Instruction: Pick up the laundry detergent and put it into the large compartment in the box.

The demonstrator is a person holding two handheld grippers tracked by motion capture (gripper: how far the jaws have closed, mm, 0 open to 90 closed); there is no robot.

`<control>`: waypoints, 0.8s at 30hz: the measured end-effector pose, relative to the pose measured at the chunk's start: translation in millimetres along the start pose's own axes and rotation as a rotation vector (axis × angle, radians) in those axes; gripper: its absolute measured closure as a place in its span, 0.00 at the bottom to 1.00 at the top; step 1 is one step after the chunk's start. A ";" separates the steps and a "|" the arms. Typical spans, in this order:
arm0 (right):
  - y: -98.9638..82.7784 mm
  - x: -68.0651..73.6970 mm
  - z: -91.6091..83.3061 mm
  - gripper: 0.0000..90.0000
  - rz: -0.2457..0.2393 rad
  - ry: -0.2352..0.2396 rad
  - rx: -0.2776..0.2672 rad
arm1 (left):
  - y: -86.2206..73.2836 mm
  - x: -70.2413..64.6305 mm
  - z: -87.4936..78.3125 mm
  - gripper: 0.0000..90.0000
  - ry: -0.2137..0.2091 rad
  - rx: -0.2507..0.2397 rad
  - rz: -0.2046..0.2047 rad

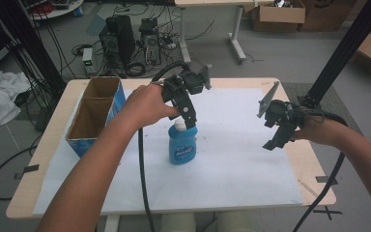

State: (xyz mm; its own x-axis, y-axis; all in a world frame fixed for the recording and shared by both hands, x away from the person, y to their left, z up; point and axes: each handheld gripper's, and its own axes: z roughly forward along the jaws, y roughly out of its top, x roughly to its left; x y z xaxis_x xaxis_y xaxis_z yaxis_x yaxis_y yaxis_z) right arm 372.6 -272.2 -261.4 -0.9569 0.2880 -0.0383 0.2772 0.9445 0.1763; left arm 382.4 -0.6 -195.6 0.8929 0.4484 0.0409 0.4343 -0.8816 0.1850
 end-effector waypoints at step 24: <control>-0.4 -5.5 4.5 0.20 0.009 0.007 0.009 | -5.6 11.8 28.1 0.21 -0.005 0.036 0.069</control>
State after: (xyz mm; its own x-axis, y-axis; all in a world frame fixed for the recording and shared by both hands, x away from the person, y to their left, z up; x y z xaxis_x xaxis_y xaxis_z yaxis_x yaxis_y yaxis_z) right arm 378.1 -273.5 -265.7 -0.9550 0.2953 -0.0296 0.2864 0.9432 0.1682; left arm 393.8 5.5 -223.8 0.9214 0.3856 0.0471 0.3755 -0.9152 0.1466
